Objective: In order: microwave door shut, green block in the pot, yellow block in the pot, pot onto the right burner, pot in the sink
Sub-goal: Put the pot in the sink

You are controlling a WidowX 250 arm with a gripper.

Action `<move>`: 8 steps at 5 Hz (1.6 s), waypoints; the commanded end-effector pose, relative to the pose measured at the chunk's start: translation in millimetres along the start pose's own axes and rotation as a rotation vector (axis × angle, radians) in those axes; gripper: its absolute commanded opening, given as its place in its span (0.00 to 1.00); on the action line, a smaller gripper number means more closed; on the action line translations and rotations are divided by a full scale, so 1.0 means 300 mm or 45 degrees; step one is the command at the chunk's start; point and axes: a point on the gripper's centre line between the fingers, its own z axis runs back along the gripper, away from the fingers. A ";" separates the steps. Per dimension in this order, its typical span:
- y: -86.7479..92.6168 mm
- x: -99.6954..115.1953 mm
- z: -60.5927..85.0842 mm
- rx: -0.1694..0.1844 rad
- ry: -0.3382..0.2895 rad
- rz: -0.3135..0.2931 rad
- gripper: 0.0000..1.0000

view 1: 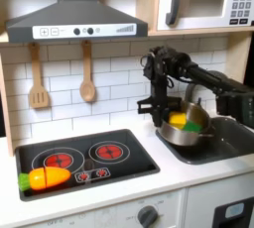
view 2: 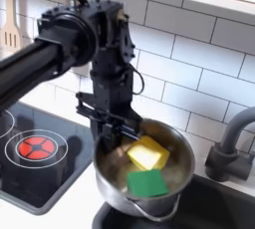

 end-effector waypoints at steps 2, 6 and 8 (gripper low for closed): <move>-0.036 0.009 -0.080 -0.039 0.042 -0.128 0.00; -0.102 0.009 -0.124 -0.070 0.068 -0.272 0.00; -0.108 0.016 -0.160 -0.066 0.095 -0.325 0.00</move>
